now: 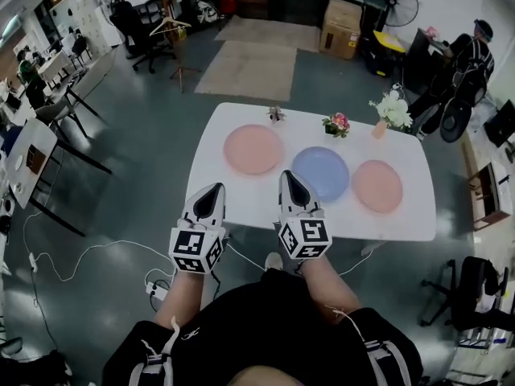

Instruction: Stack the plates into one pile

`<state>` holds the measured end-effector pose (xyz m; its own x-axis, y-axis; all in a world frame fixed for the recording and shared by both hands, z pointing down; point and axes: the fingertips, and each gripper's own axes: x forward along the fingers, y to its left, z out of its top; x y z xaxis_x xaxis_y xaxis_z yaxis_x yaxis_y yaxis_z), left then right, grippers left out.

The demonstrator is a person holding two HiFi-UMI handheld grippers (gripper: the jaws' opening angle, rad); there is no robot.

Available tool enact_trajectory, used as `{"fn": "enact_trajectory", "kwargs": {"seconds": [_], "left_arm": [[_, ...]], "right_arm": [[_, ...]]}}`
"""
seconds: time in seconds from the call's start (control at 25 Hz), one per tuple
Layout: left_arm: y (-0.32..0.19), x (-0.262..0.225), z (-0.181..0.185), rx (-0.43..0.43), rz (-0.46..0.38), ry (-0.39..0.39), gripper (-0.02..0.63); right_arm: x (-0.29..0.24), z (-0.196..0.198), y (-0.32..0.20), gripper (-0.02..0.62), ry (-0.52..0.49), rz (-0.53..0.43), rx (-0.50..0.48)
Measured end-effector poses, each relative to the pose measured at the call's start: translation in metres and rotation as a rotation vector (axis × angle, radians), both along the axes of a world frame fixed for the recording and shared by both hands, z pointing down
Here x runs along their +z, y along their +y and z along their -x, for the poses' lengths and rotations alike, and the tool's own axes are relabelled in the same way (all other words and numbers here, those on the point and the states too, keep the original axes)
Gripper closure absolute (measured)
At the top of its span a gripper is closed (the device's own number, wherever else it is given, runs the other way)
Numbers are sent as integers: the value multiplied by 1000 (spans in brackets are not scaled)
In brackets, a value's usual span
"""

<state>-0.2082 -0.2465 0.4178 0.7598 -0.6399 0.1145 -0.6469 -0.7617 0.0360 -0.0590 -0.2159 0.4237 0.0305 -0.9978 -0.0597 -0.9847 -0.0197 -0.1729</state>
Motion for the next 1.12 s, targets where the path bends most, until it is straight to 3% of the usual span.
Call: {"fn": "enact_trajectory", "kwargs": {"seconds": [0.16,0.32,0.76,0.88,1.0,1.12], "left_arm": [[-47,-9,-48,-11,-13,-13,594],[-78,-14,-70,-38,-8,-26,594],[-135,4,-78,-58,30,-49,594],[-149,1,-76,-68,27,-42,594],[-162,2,-70,-82,28,-31,594],[-173,7,-62,-103,29,-25,594]], "right_arm": [[-5,-38,-53,580,4,8,-45],[-8,-57,-89,580,5,20,-81],[10,-67,-149,580,33,56,-99],[12,-54,-163,577,87,71,-162],[27,-29,-183,414,193,142,-297],[53,-9,-198,370,299,234,-384]]}}
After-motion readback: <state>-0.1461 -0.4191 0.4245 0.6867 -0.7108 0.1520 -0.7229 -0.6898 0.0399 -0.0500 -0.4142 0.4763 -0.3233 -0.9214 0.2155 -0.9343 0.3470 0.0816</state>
